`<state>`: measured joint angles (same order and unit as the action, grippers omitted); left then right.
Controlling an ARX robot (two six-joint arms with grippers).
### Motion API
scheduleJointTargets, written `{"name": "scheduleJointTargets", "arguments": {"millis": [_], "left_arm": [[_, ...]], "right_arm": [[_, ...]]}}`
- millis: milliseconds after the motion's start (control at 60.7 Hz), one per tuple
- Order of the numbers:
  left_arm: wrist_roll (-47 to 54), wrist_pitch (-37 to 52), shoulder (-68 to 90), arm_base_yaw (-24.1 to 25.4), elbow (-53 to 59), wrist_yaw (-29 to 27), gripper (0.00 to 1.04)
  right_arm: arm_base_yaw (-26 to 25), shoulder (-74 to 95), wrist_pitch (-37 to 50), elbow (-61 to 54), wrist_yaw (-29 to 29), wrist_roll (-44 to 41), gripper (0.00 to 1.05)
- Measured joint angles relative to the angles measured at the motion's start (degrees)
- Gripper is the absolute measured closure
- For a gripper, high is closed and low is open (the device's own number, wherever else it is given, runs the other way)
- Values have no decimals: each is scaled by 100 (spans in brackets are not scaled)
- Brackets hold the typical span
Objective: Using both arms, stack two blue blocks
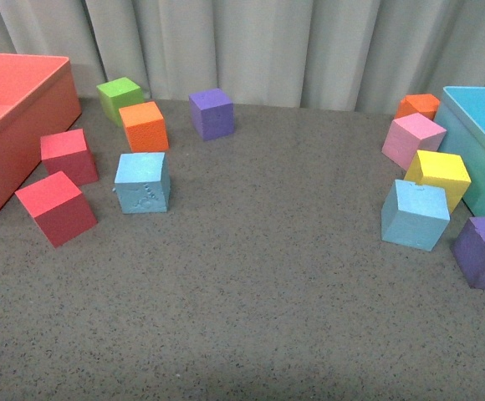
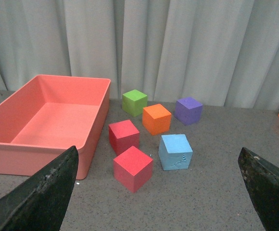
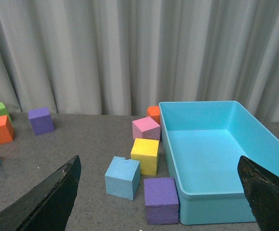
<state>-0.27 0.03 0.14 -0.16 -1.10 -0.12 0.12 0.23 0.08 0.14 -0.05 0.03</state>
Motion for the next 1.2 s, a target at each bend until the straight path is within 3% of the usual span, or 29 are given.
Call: {"name": "scheduleJointTargets", "arguments": {"millis": [956, 1038, 1088, 1203], "left_arm": [[0, 0, 0, 0, 0, 0, 7], [0, 0, 0, 0, 0, 0, 7], [0, 0, -2, 0, 0, -2, 7], [0, 0, 0, 0, 0, 0, 7]], "right_arm": [[2, 2, 0, 0, 4, -4, 10], [369, 330, -299, 138, 1252, -566, 10], [472, 715, -81, 164, 1622, -841, 10], [431, 2920, 1676, 538, 1231, -833, 10]]}}
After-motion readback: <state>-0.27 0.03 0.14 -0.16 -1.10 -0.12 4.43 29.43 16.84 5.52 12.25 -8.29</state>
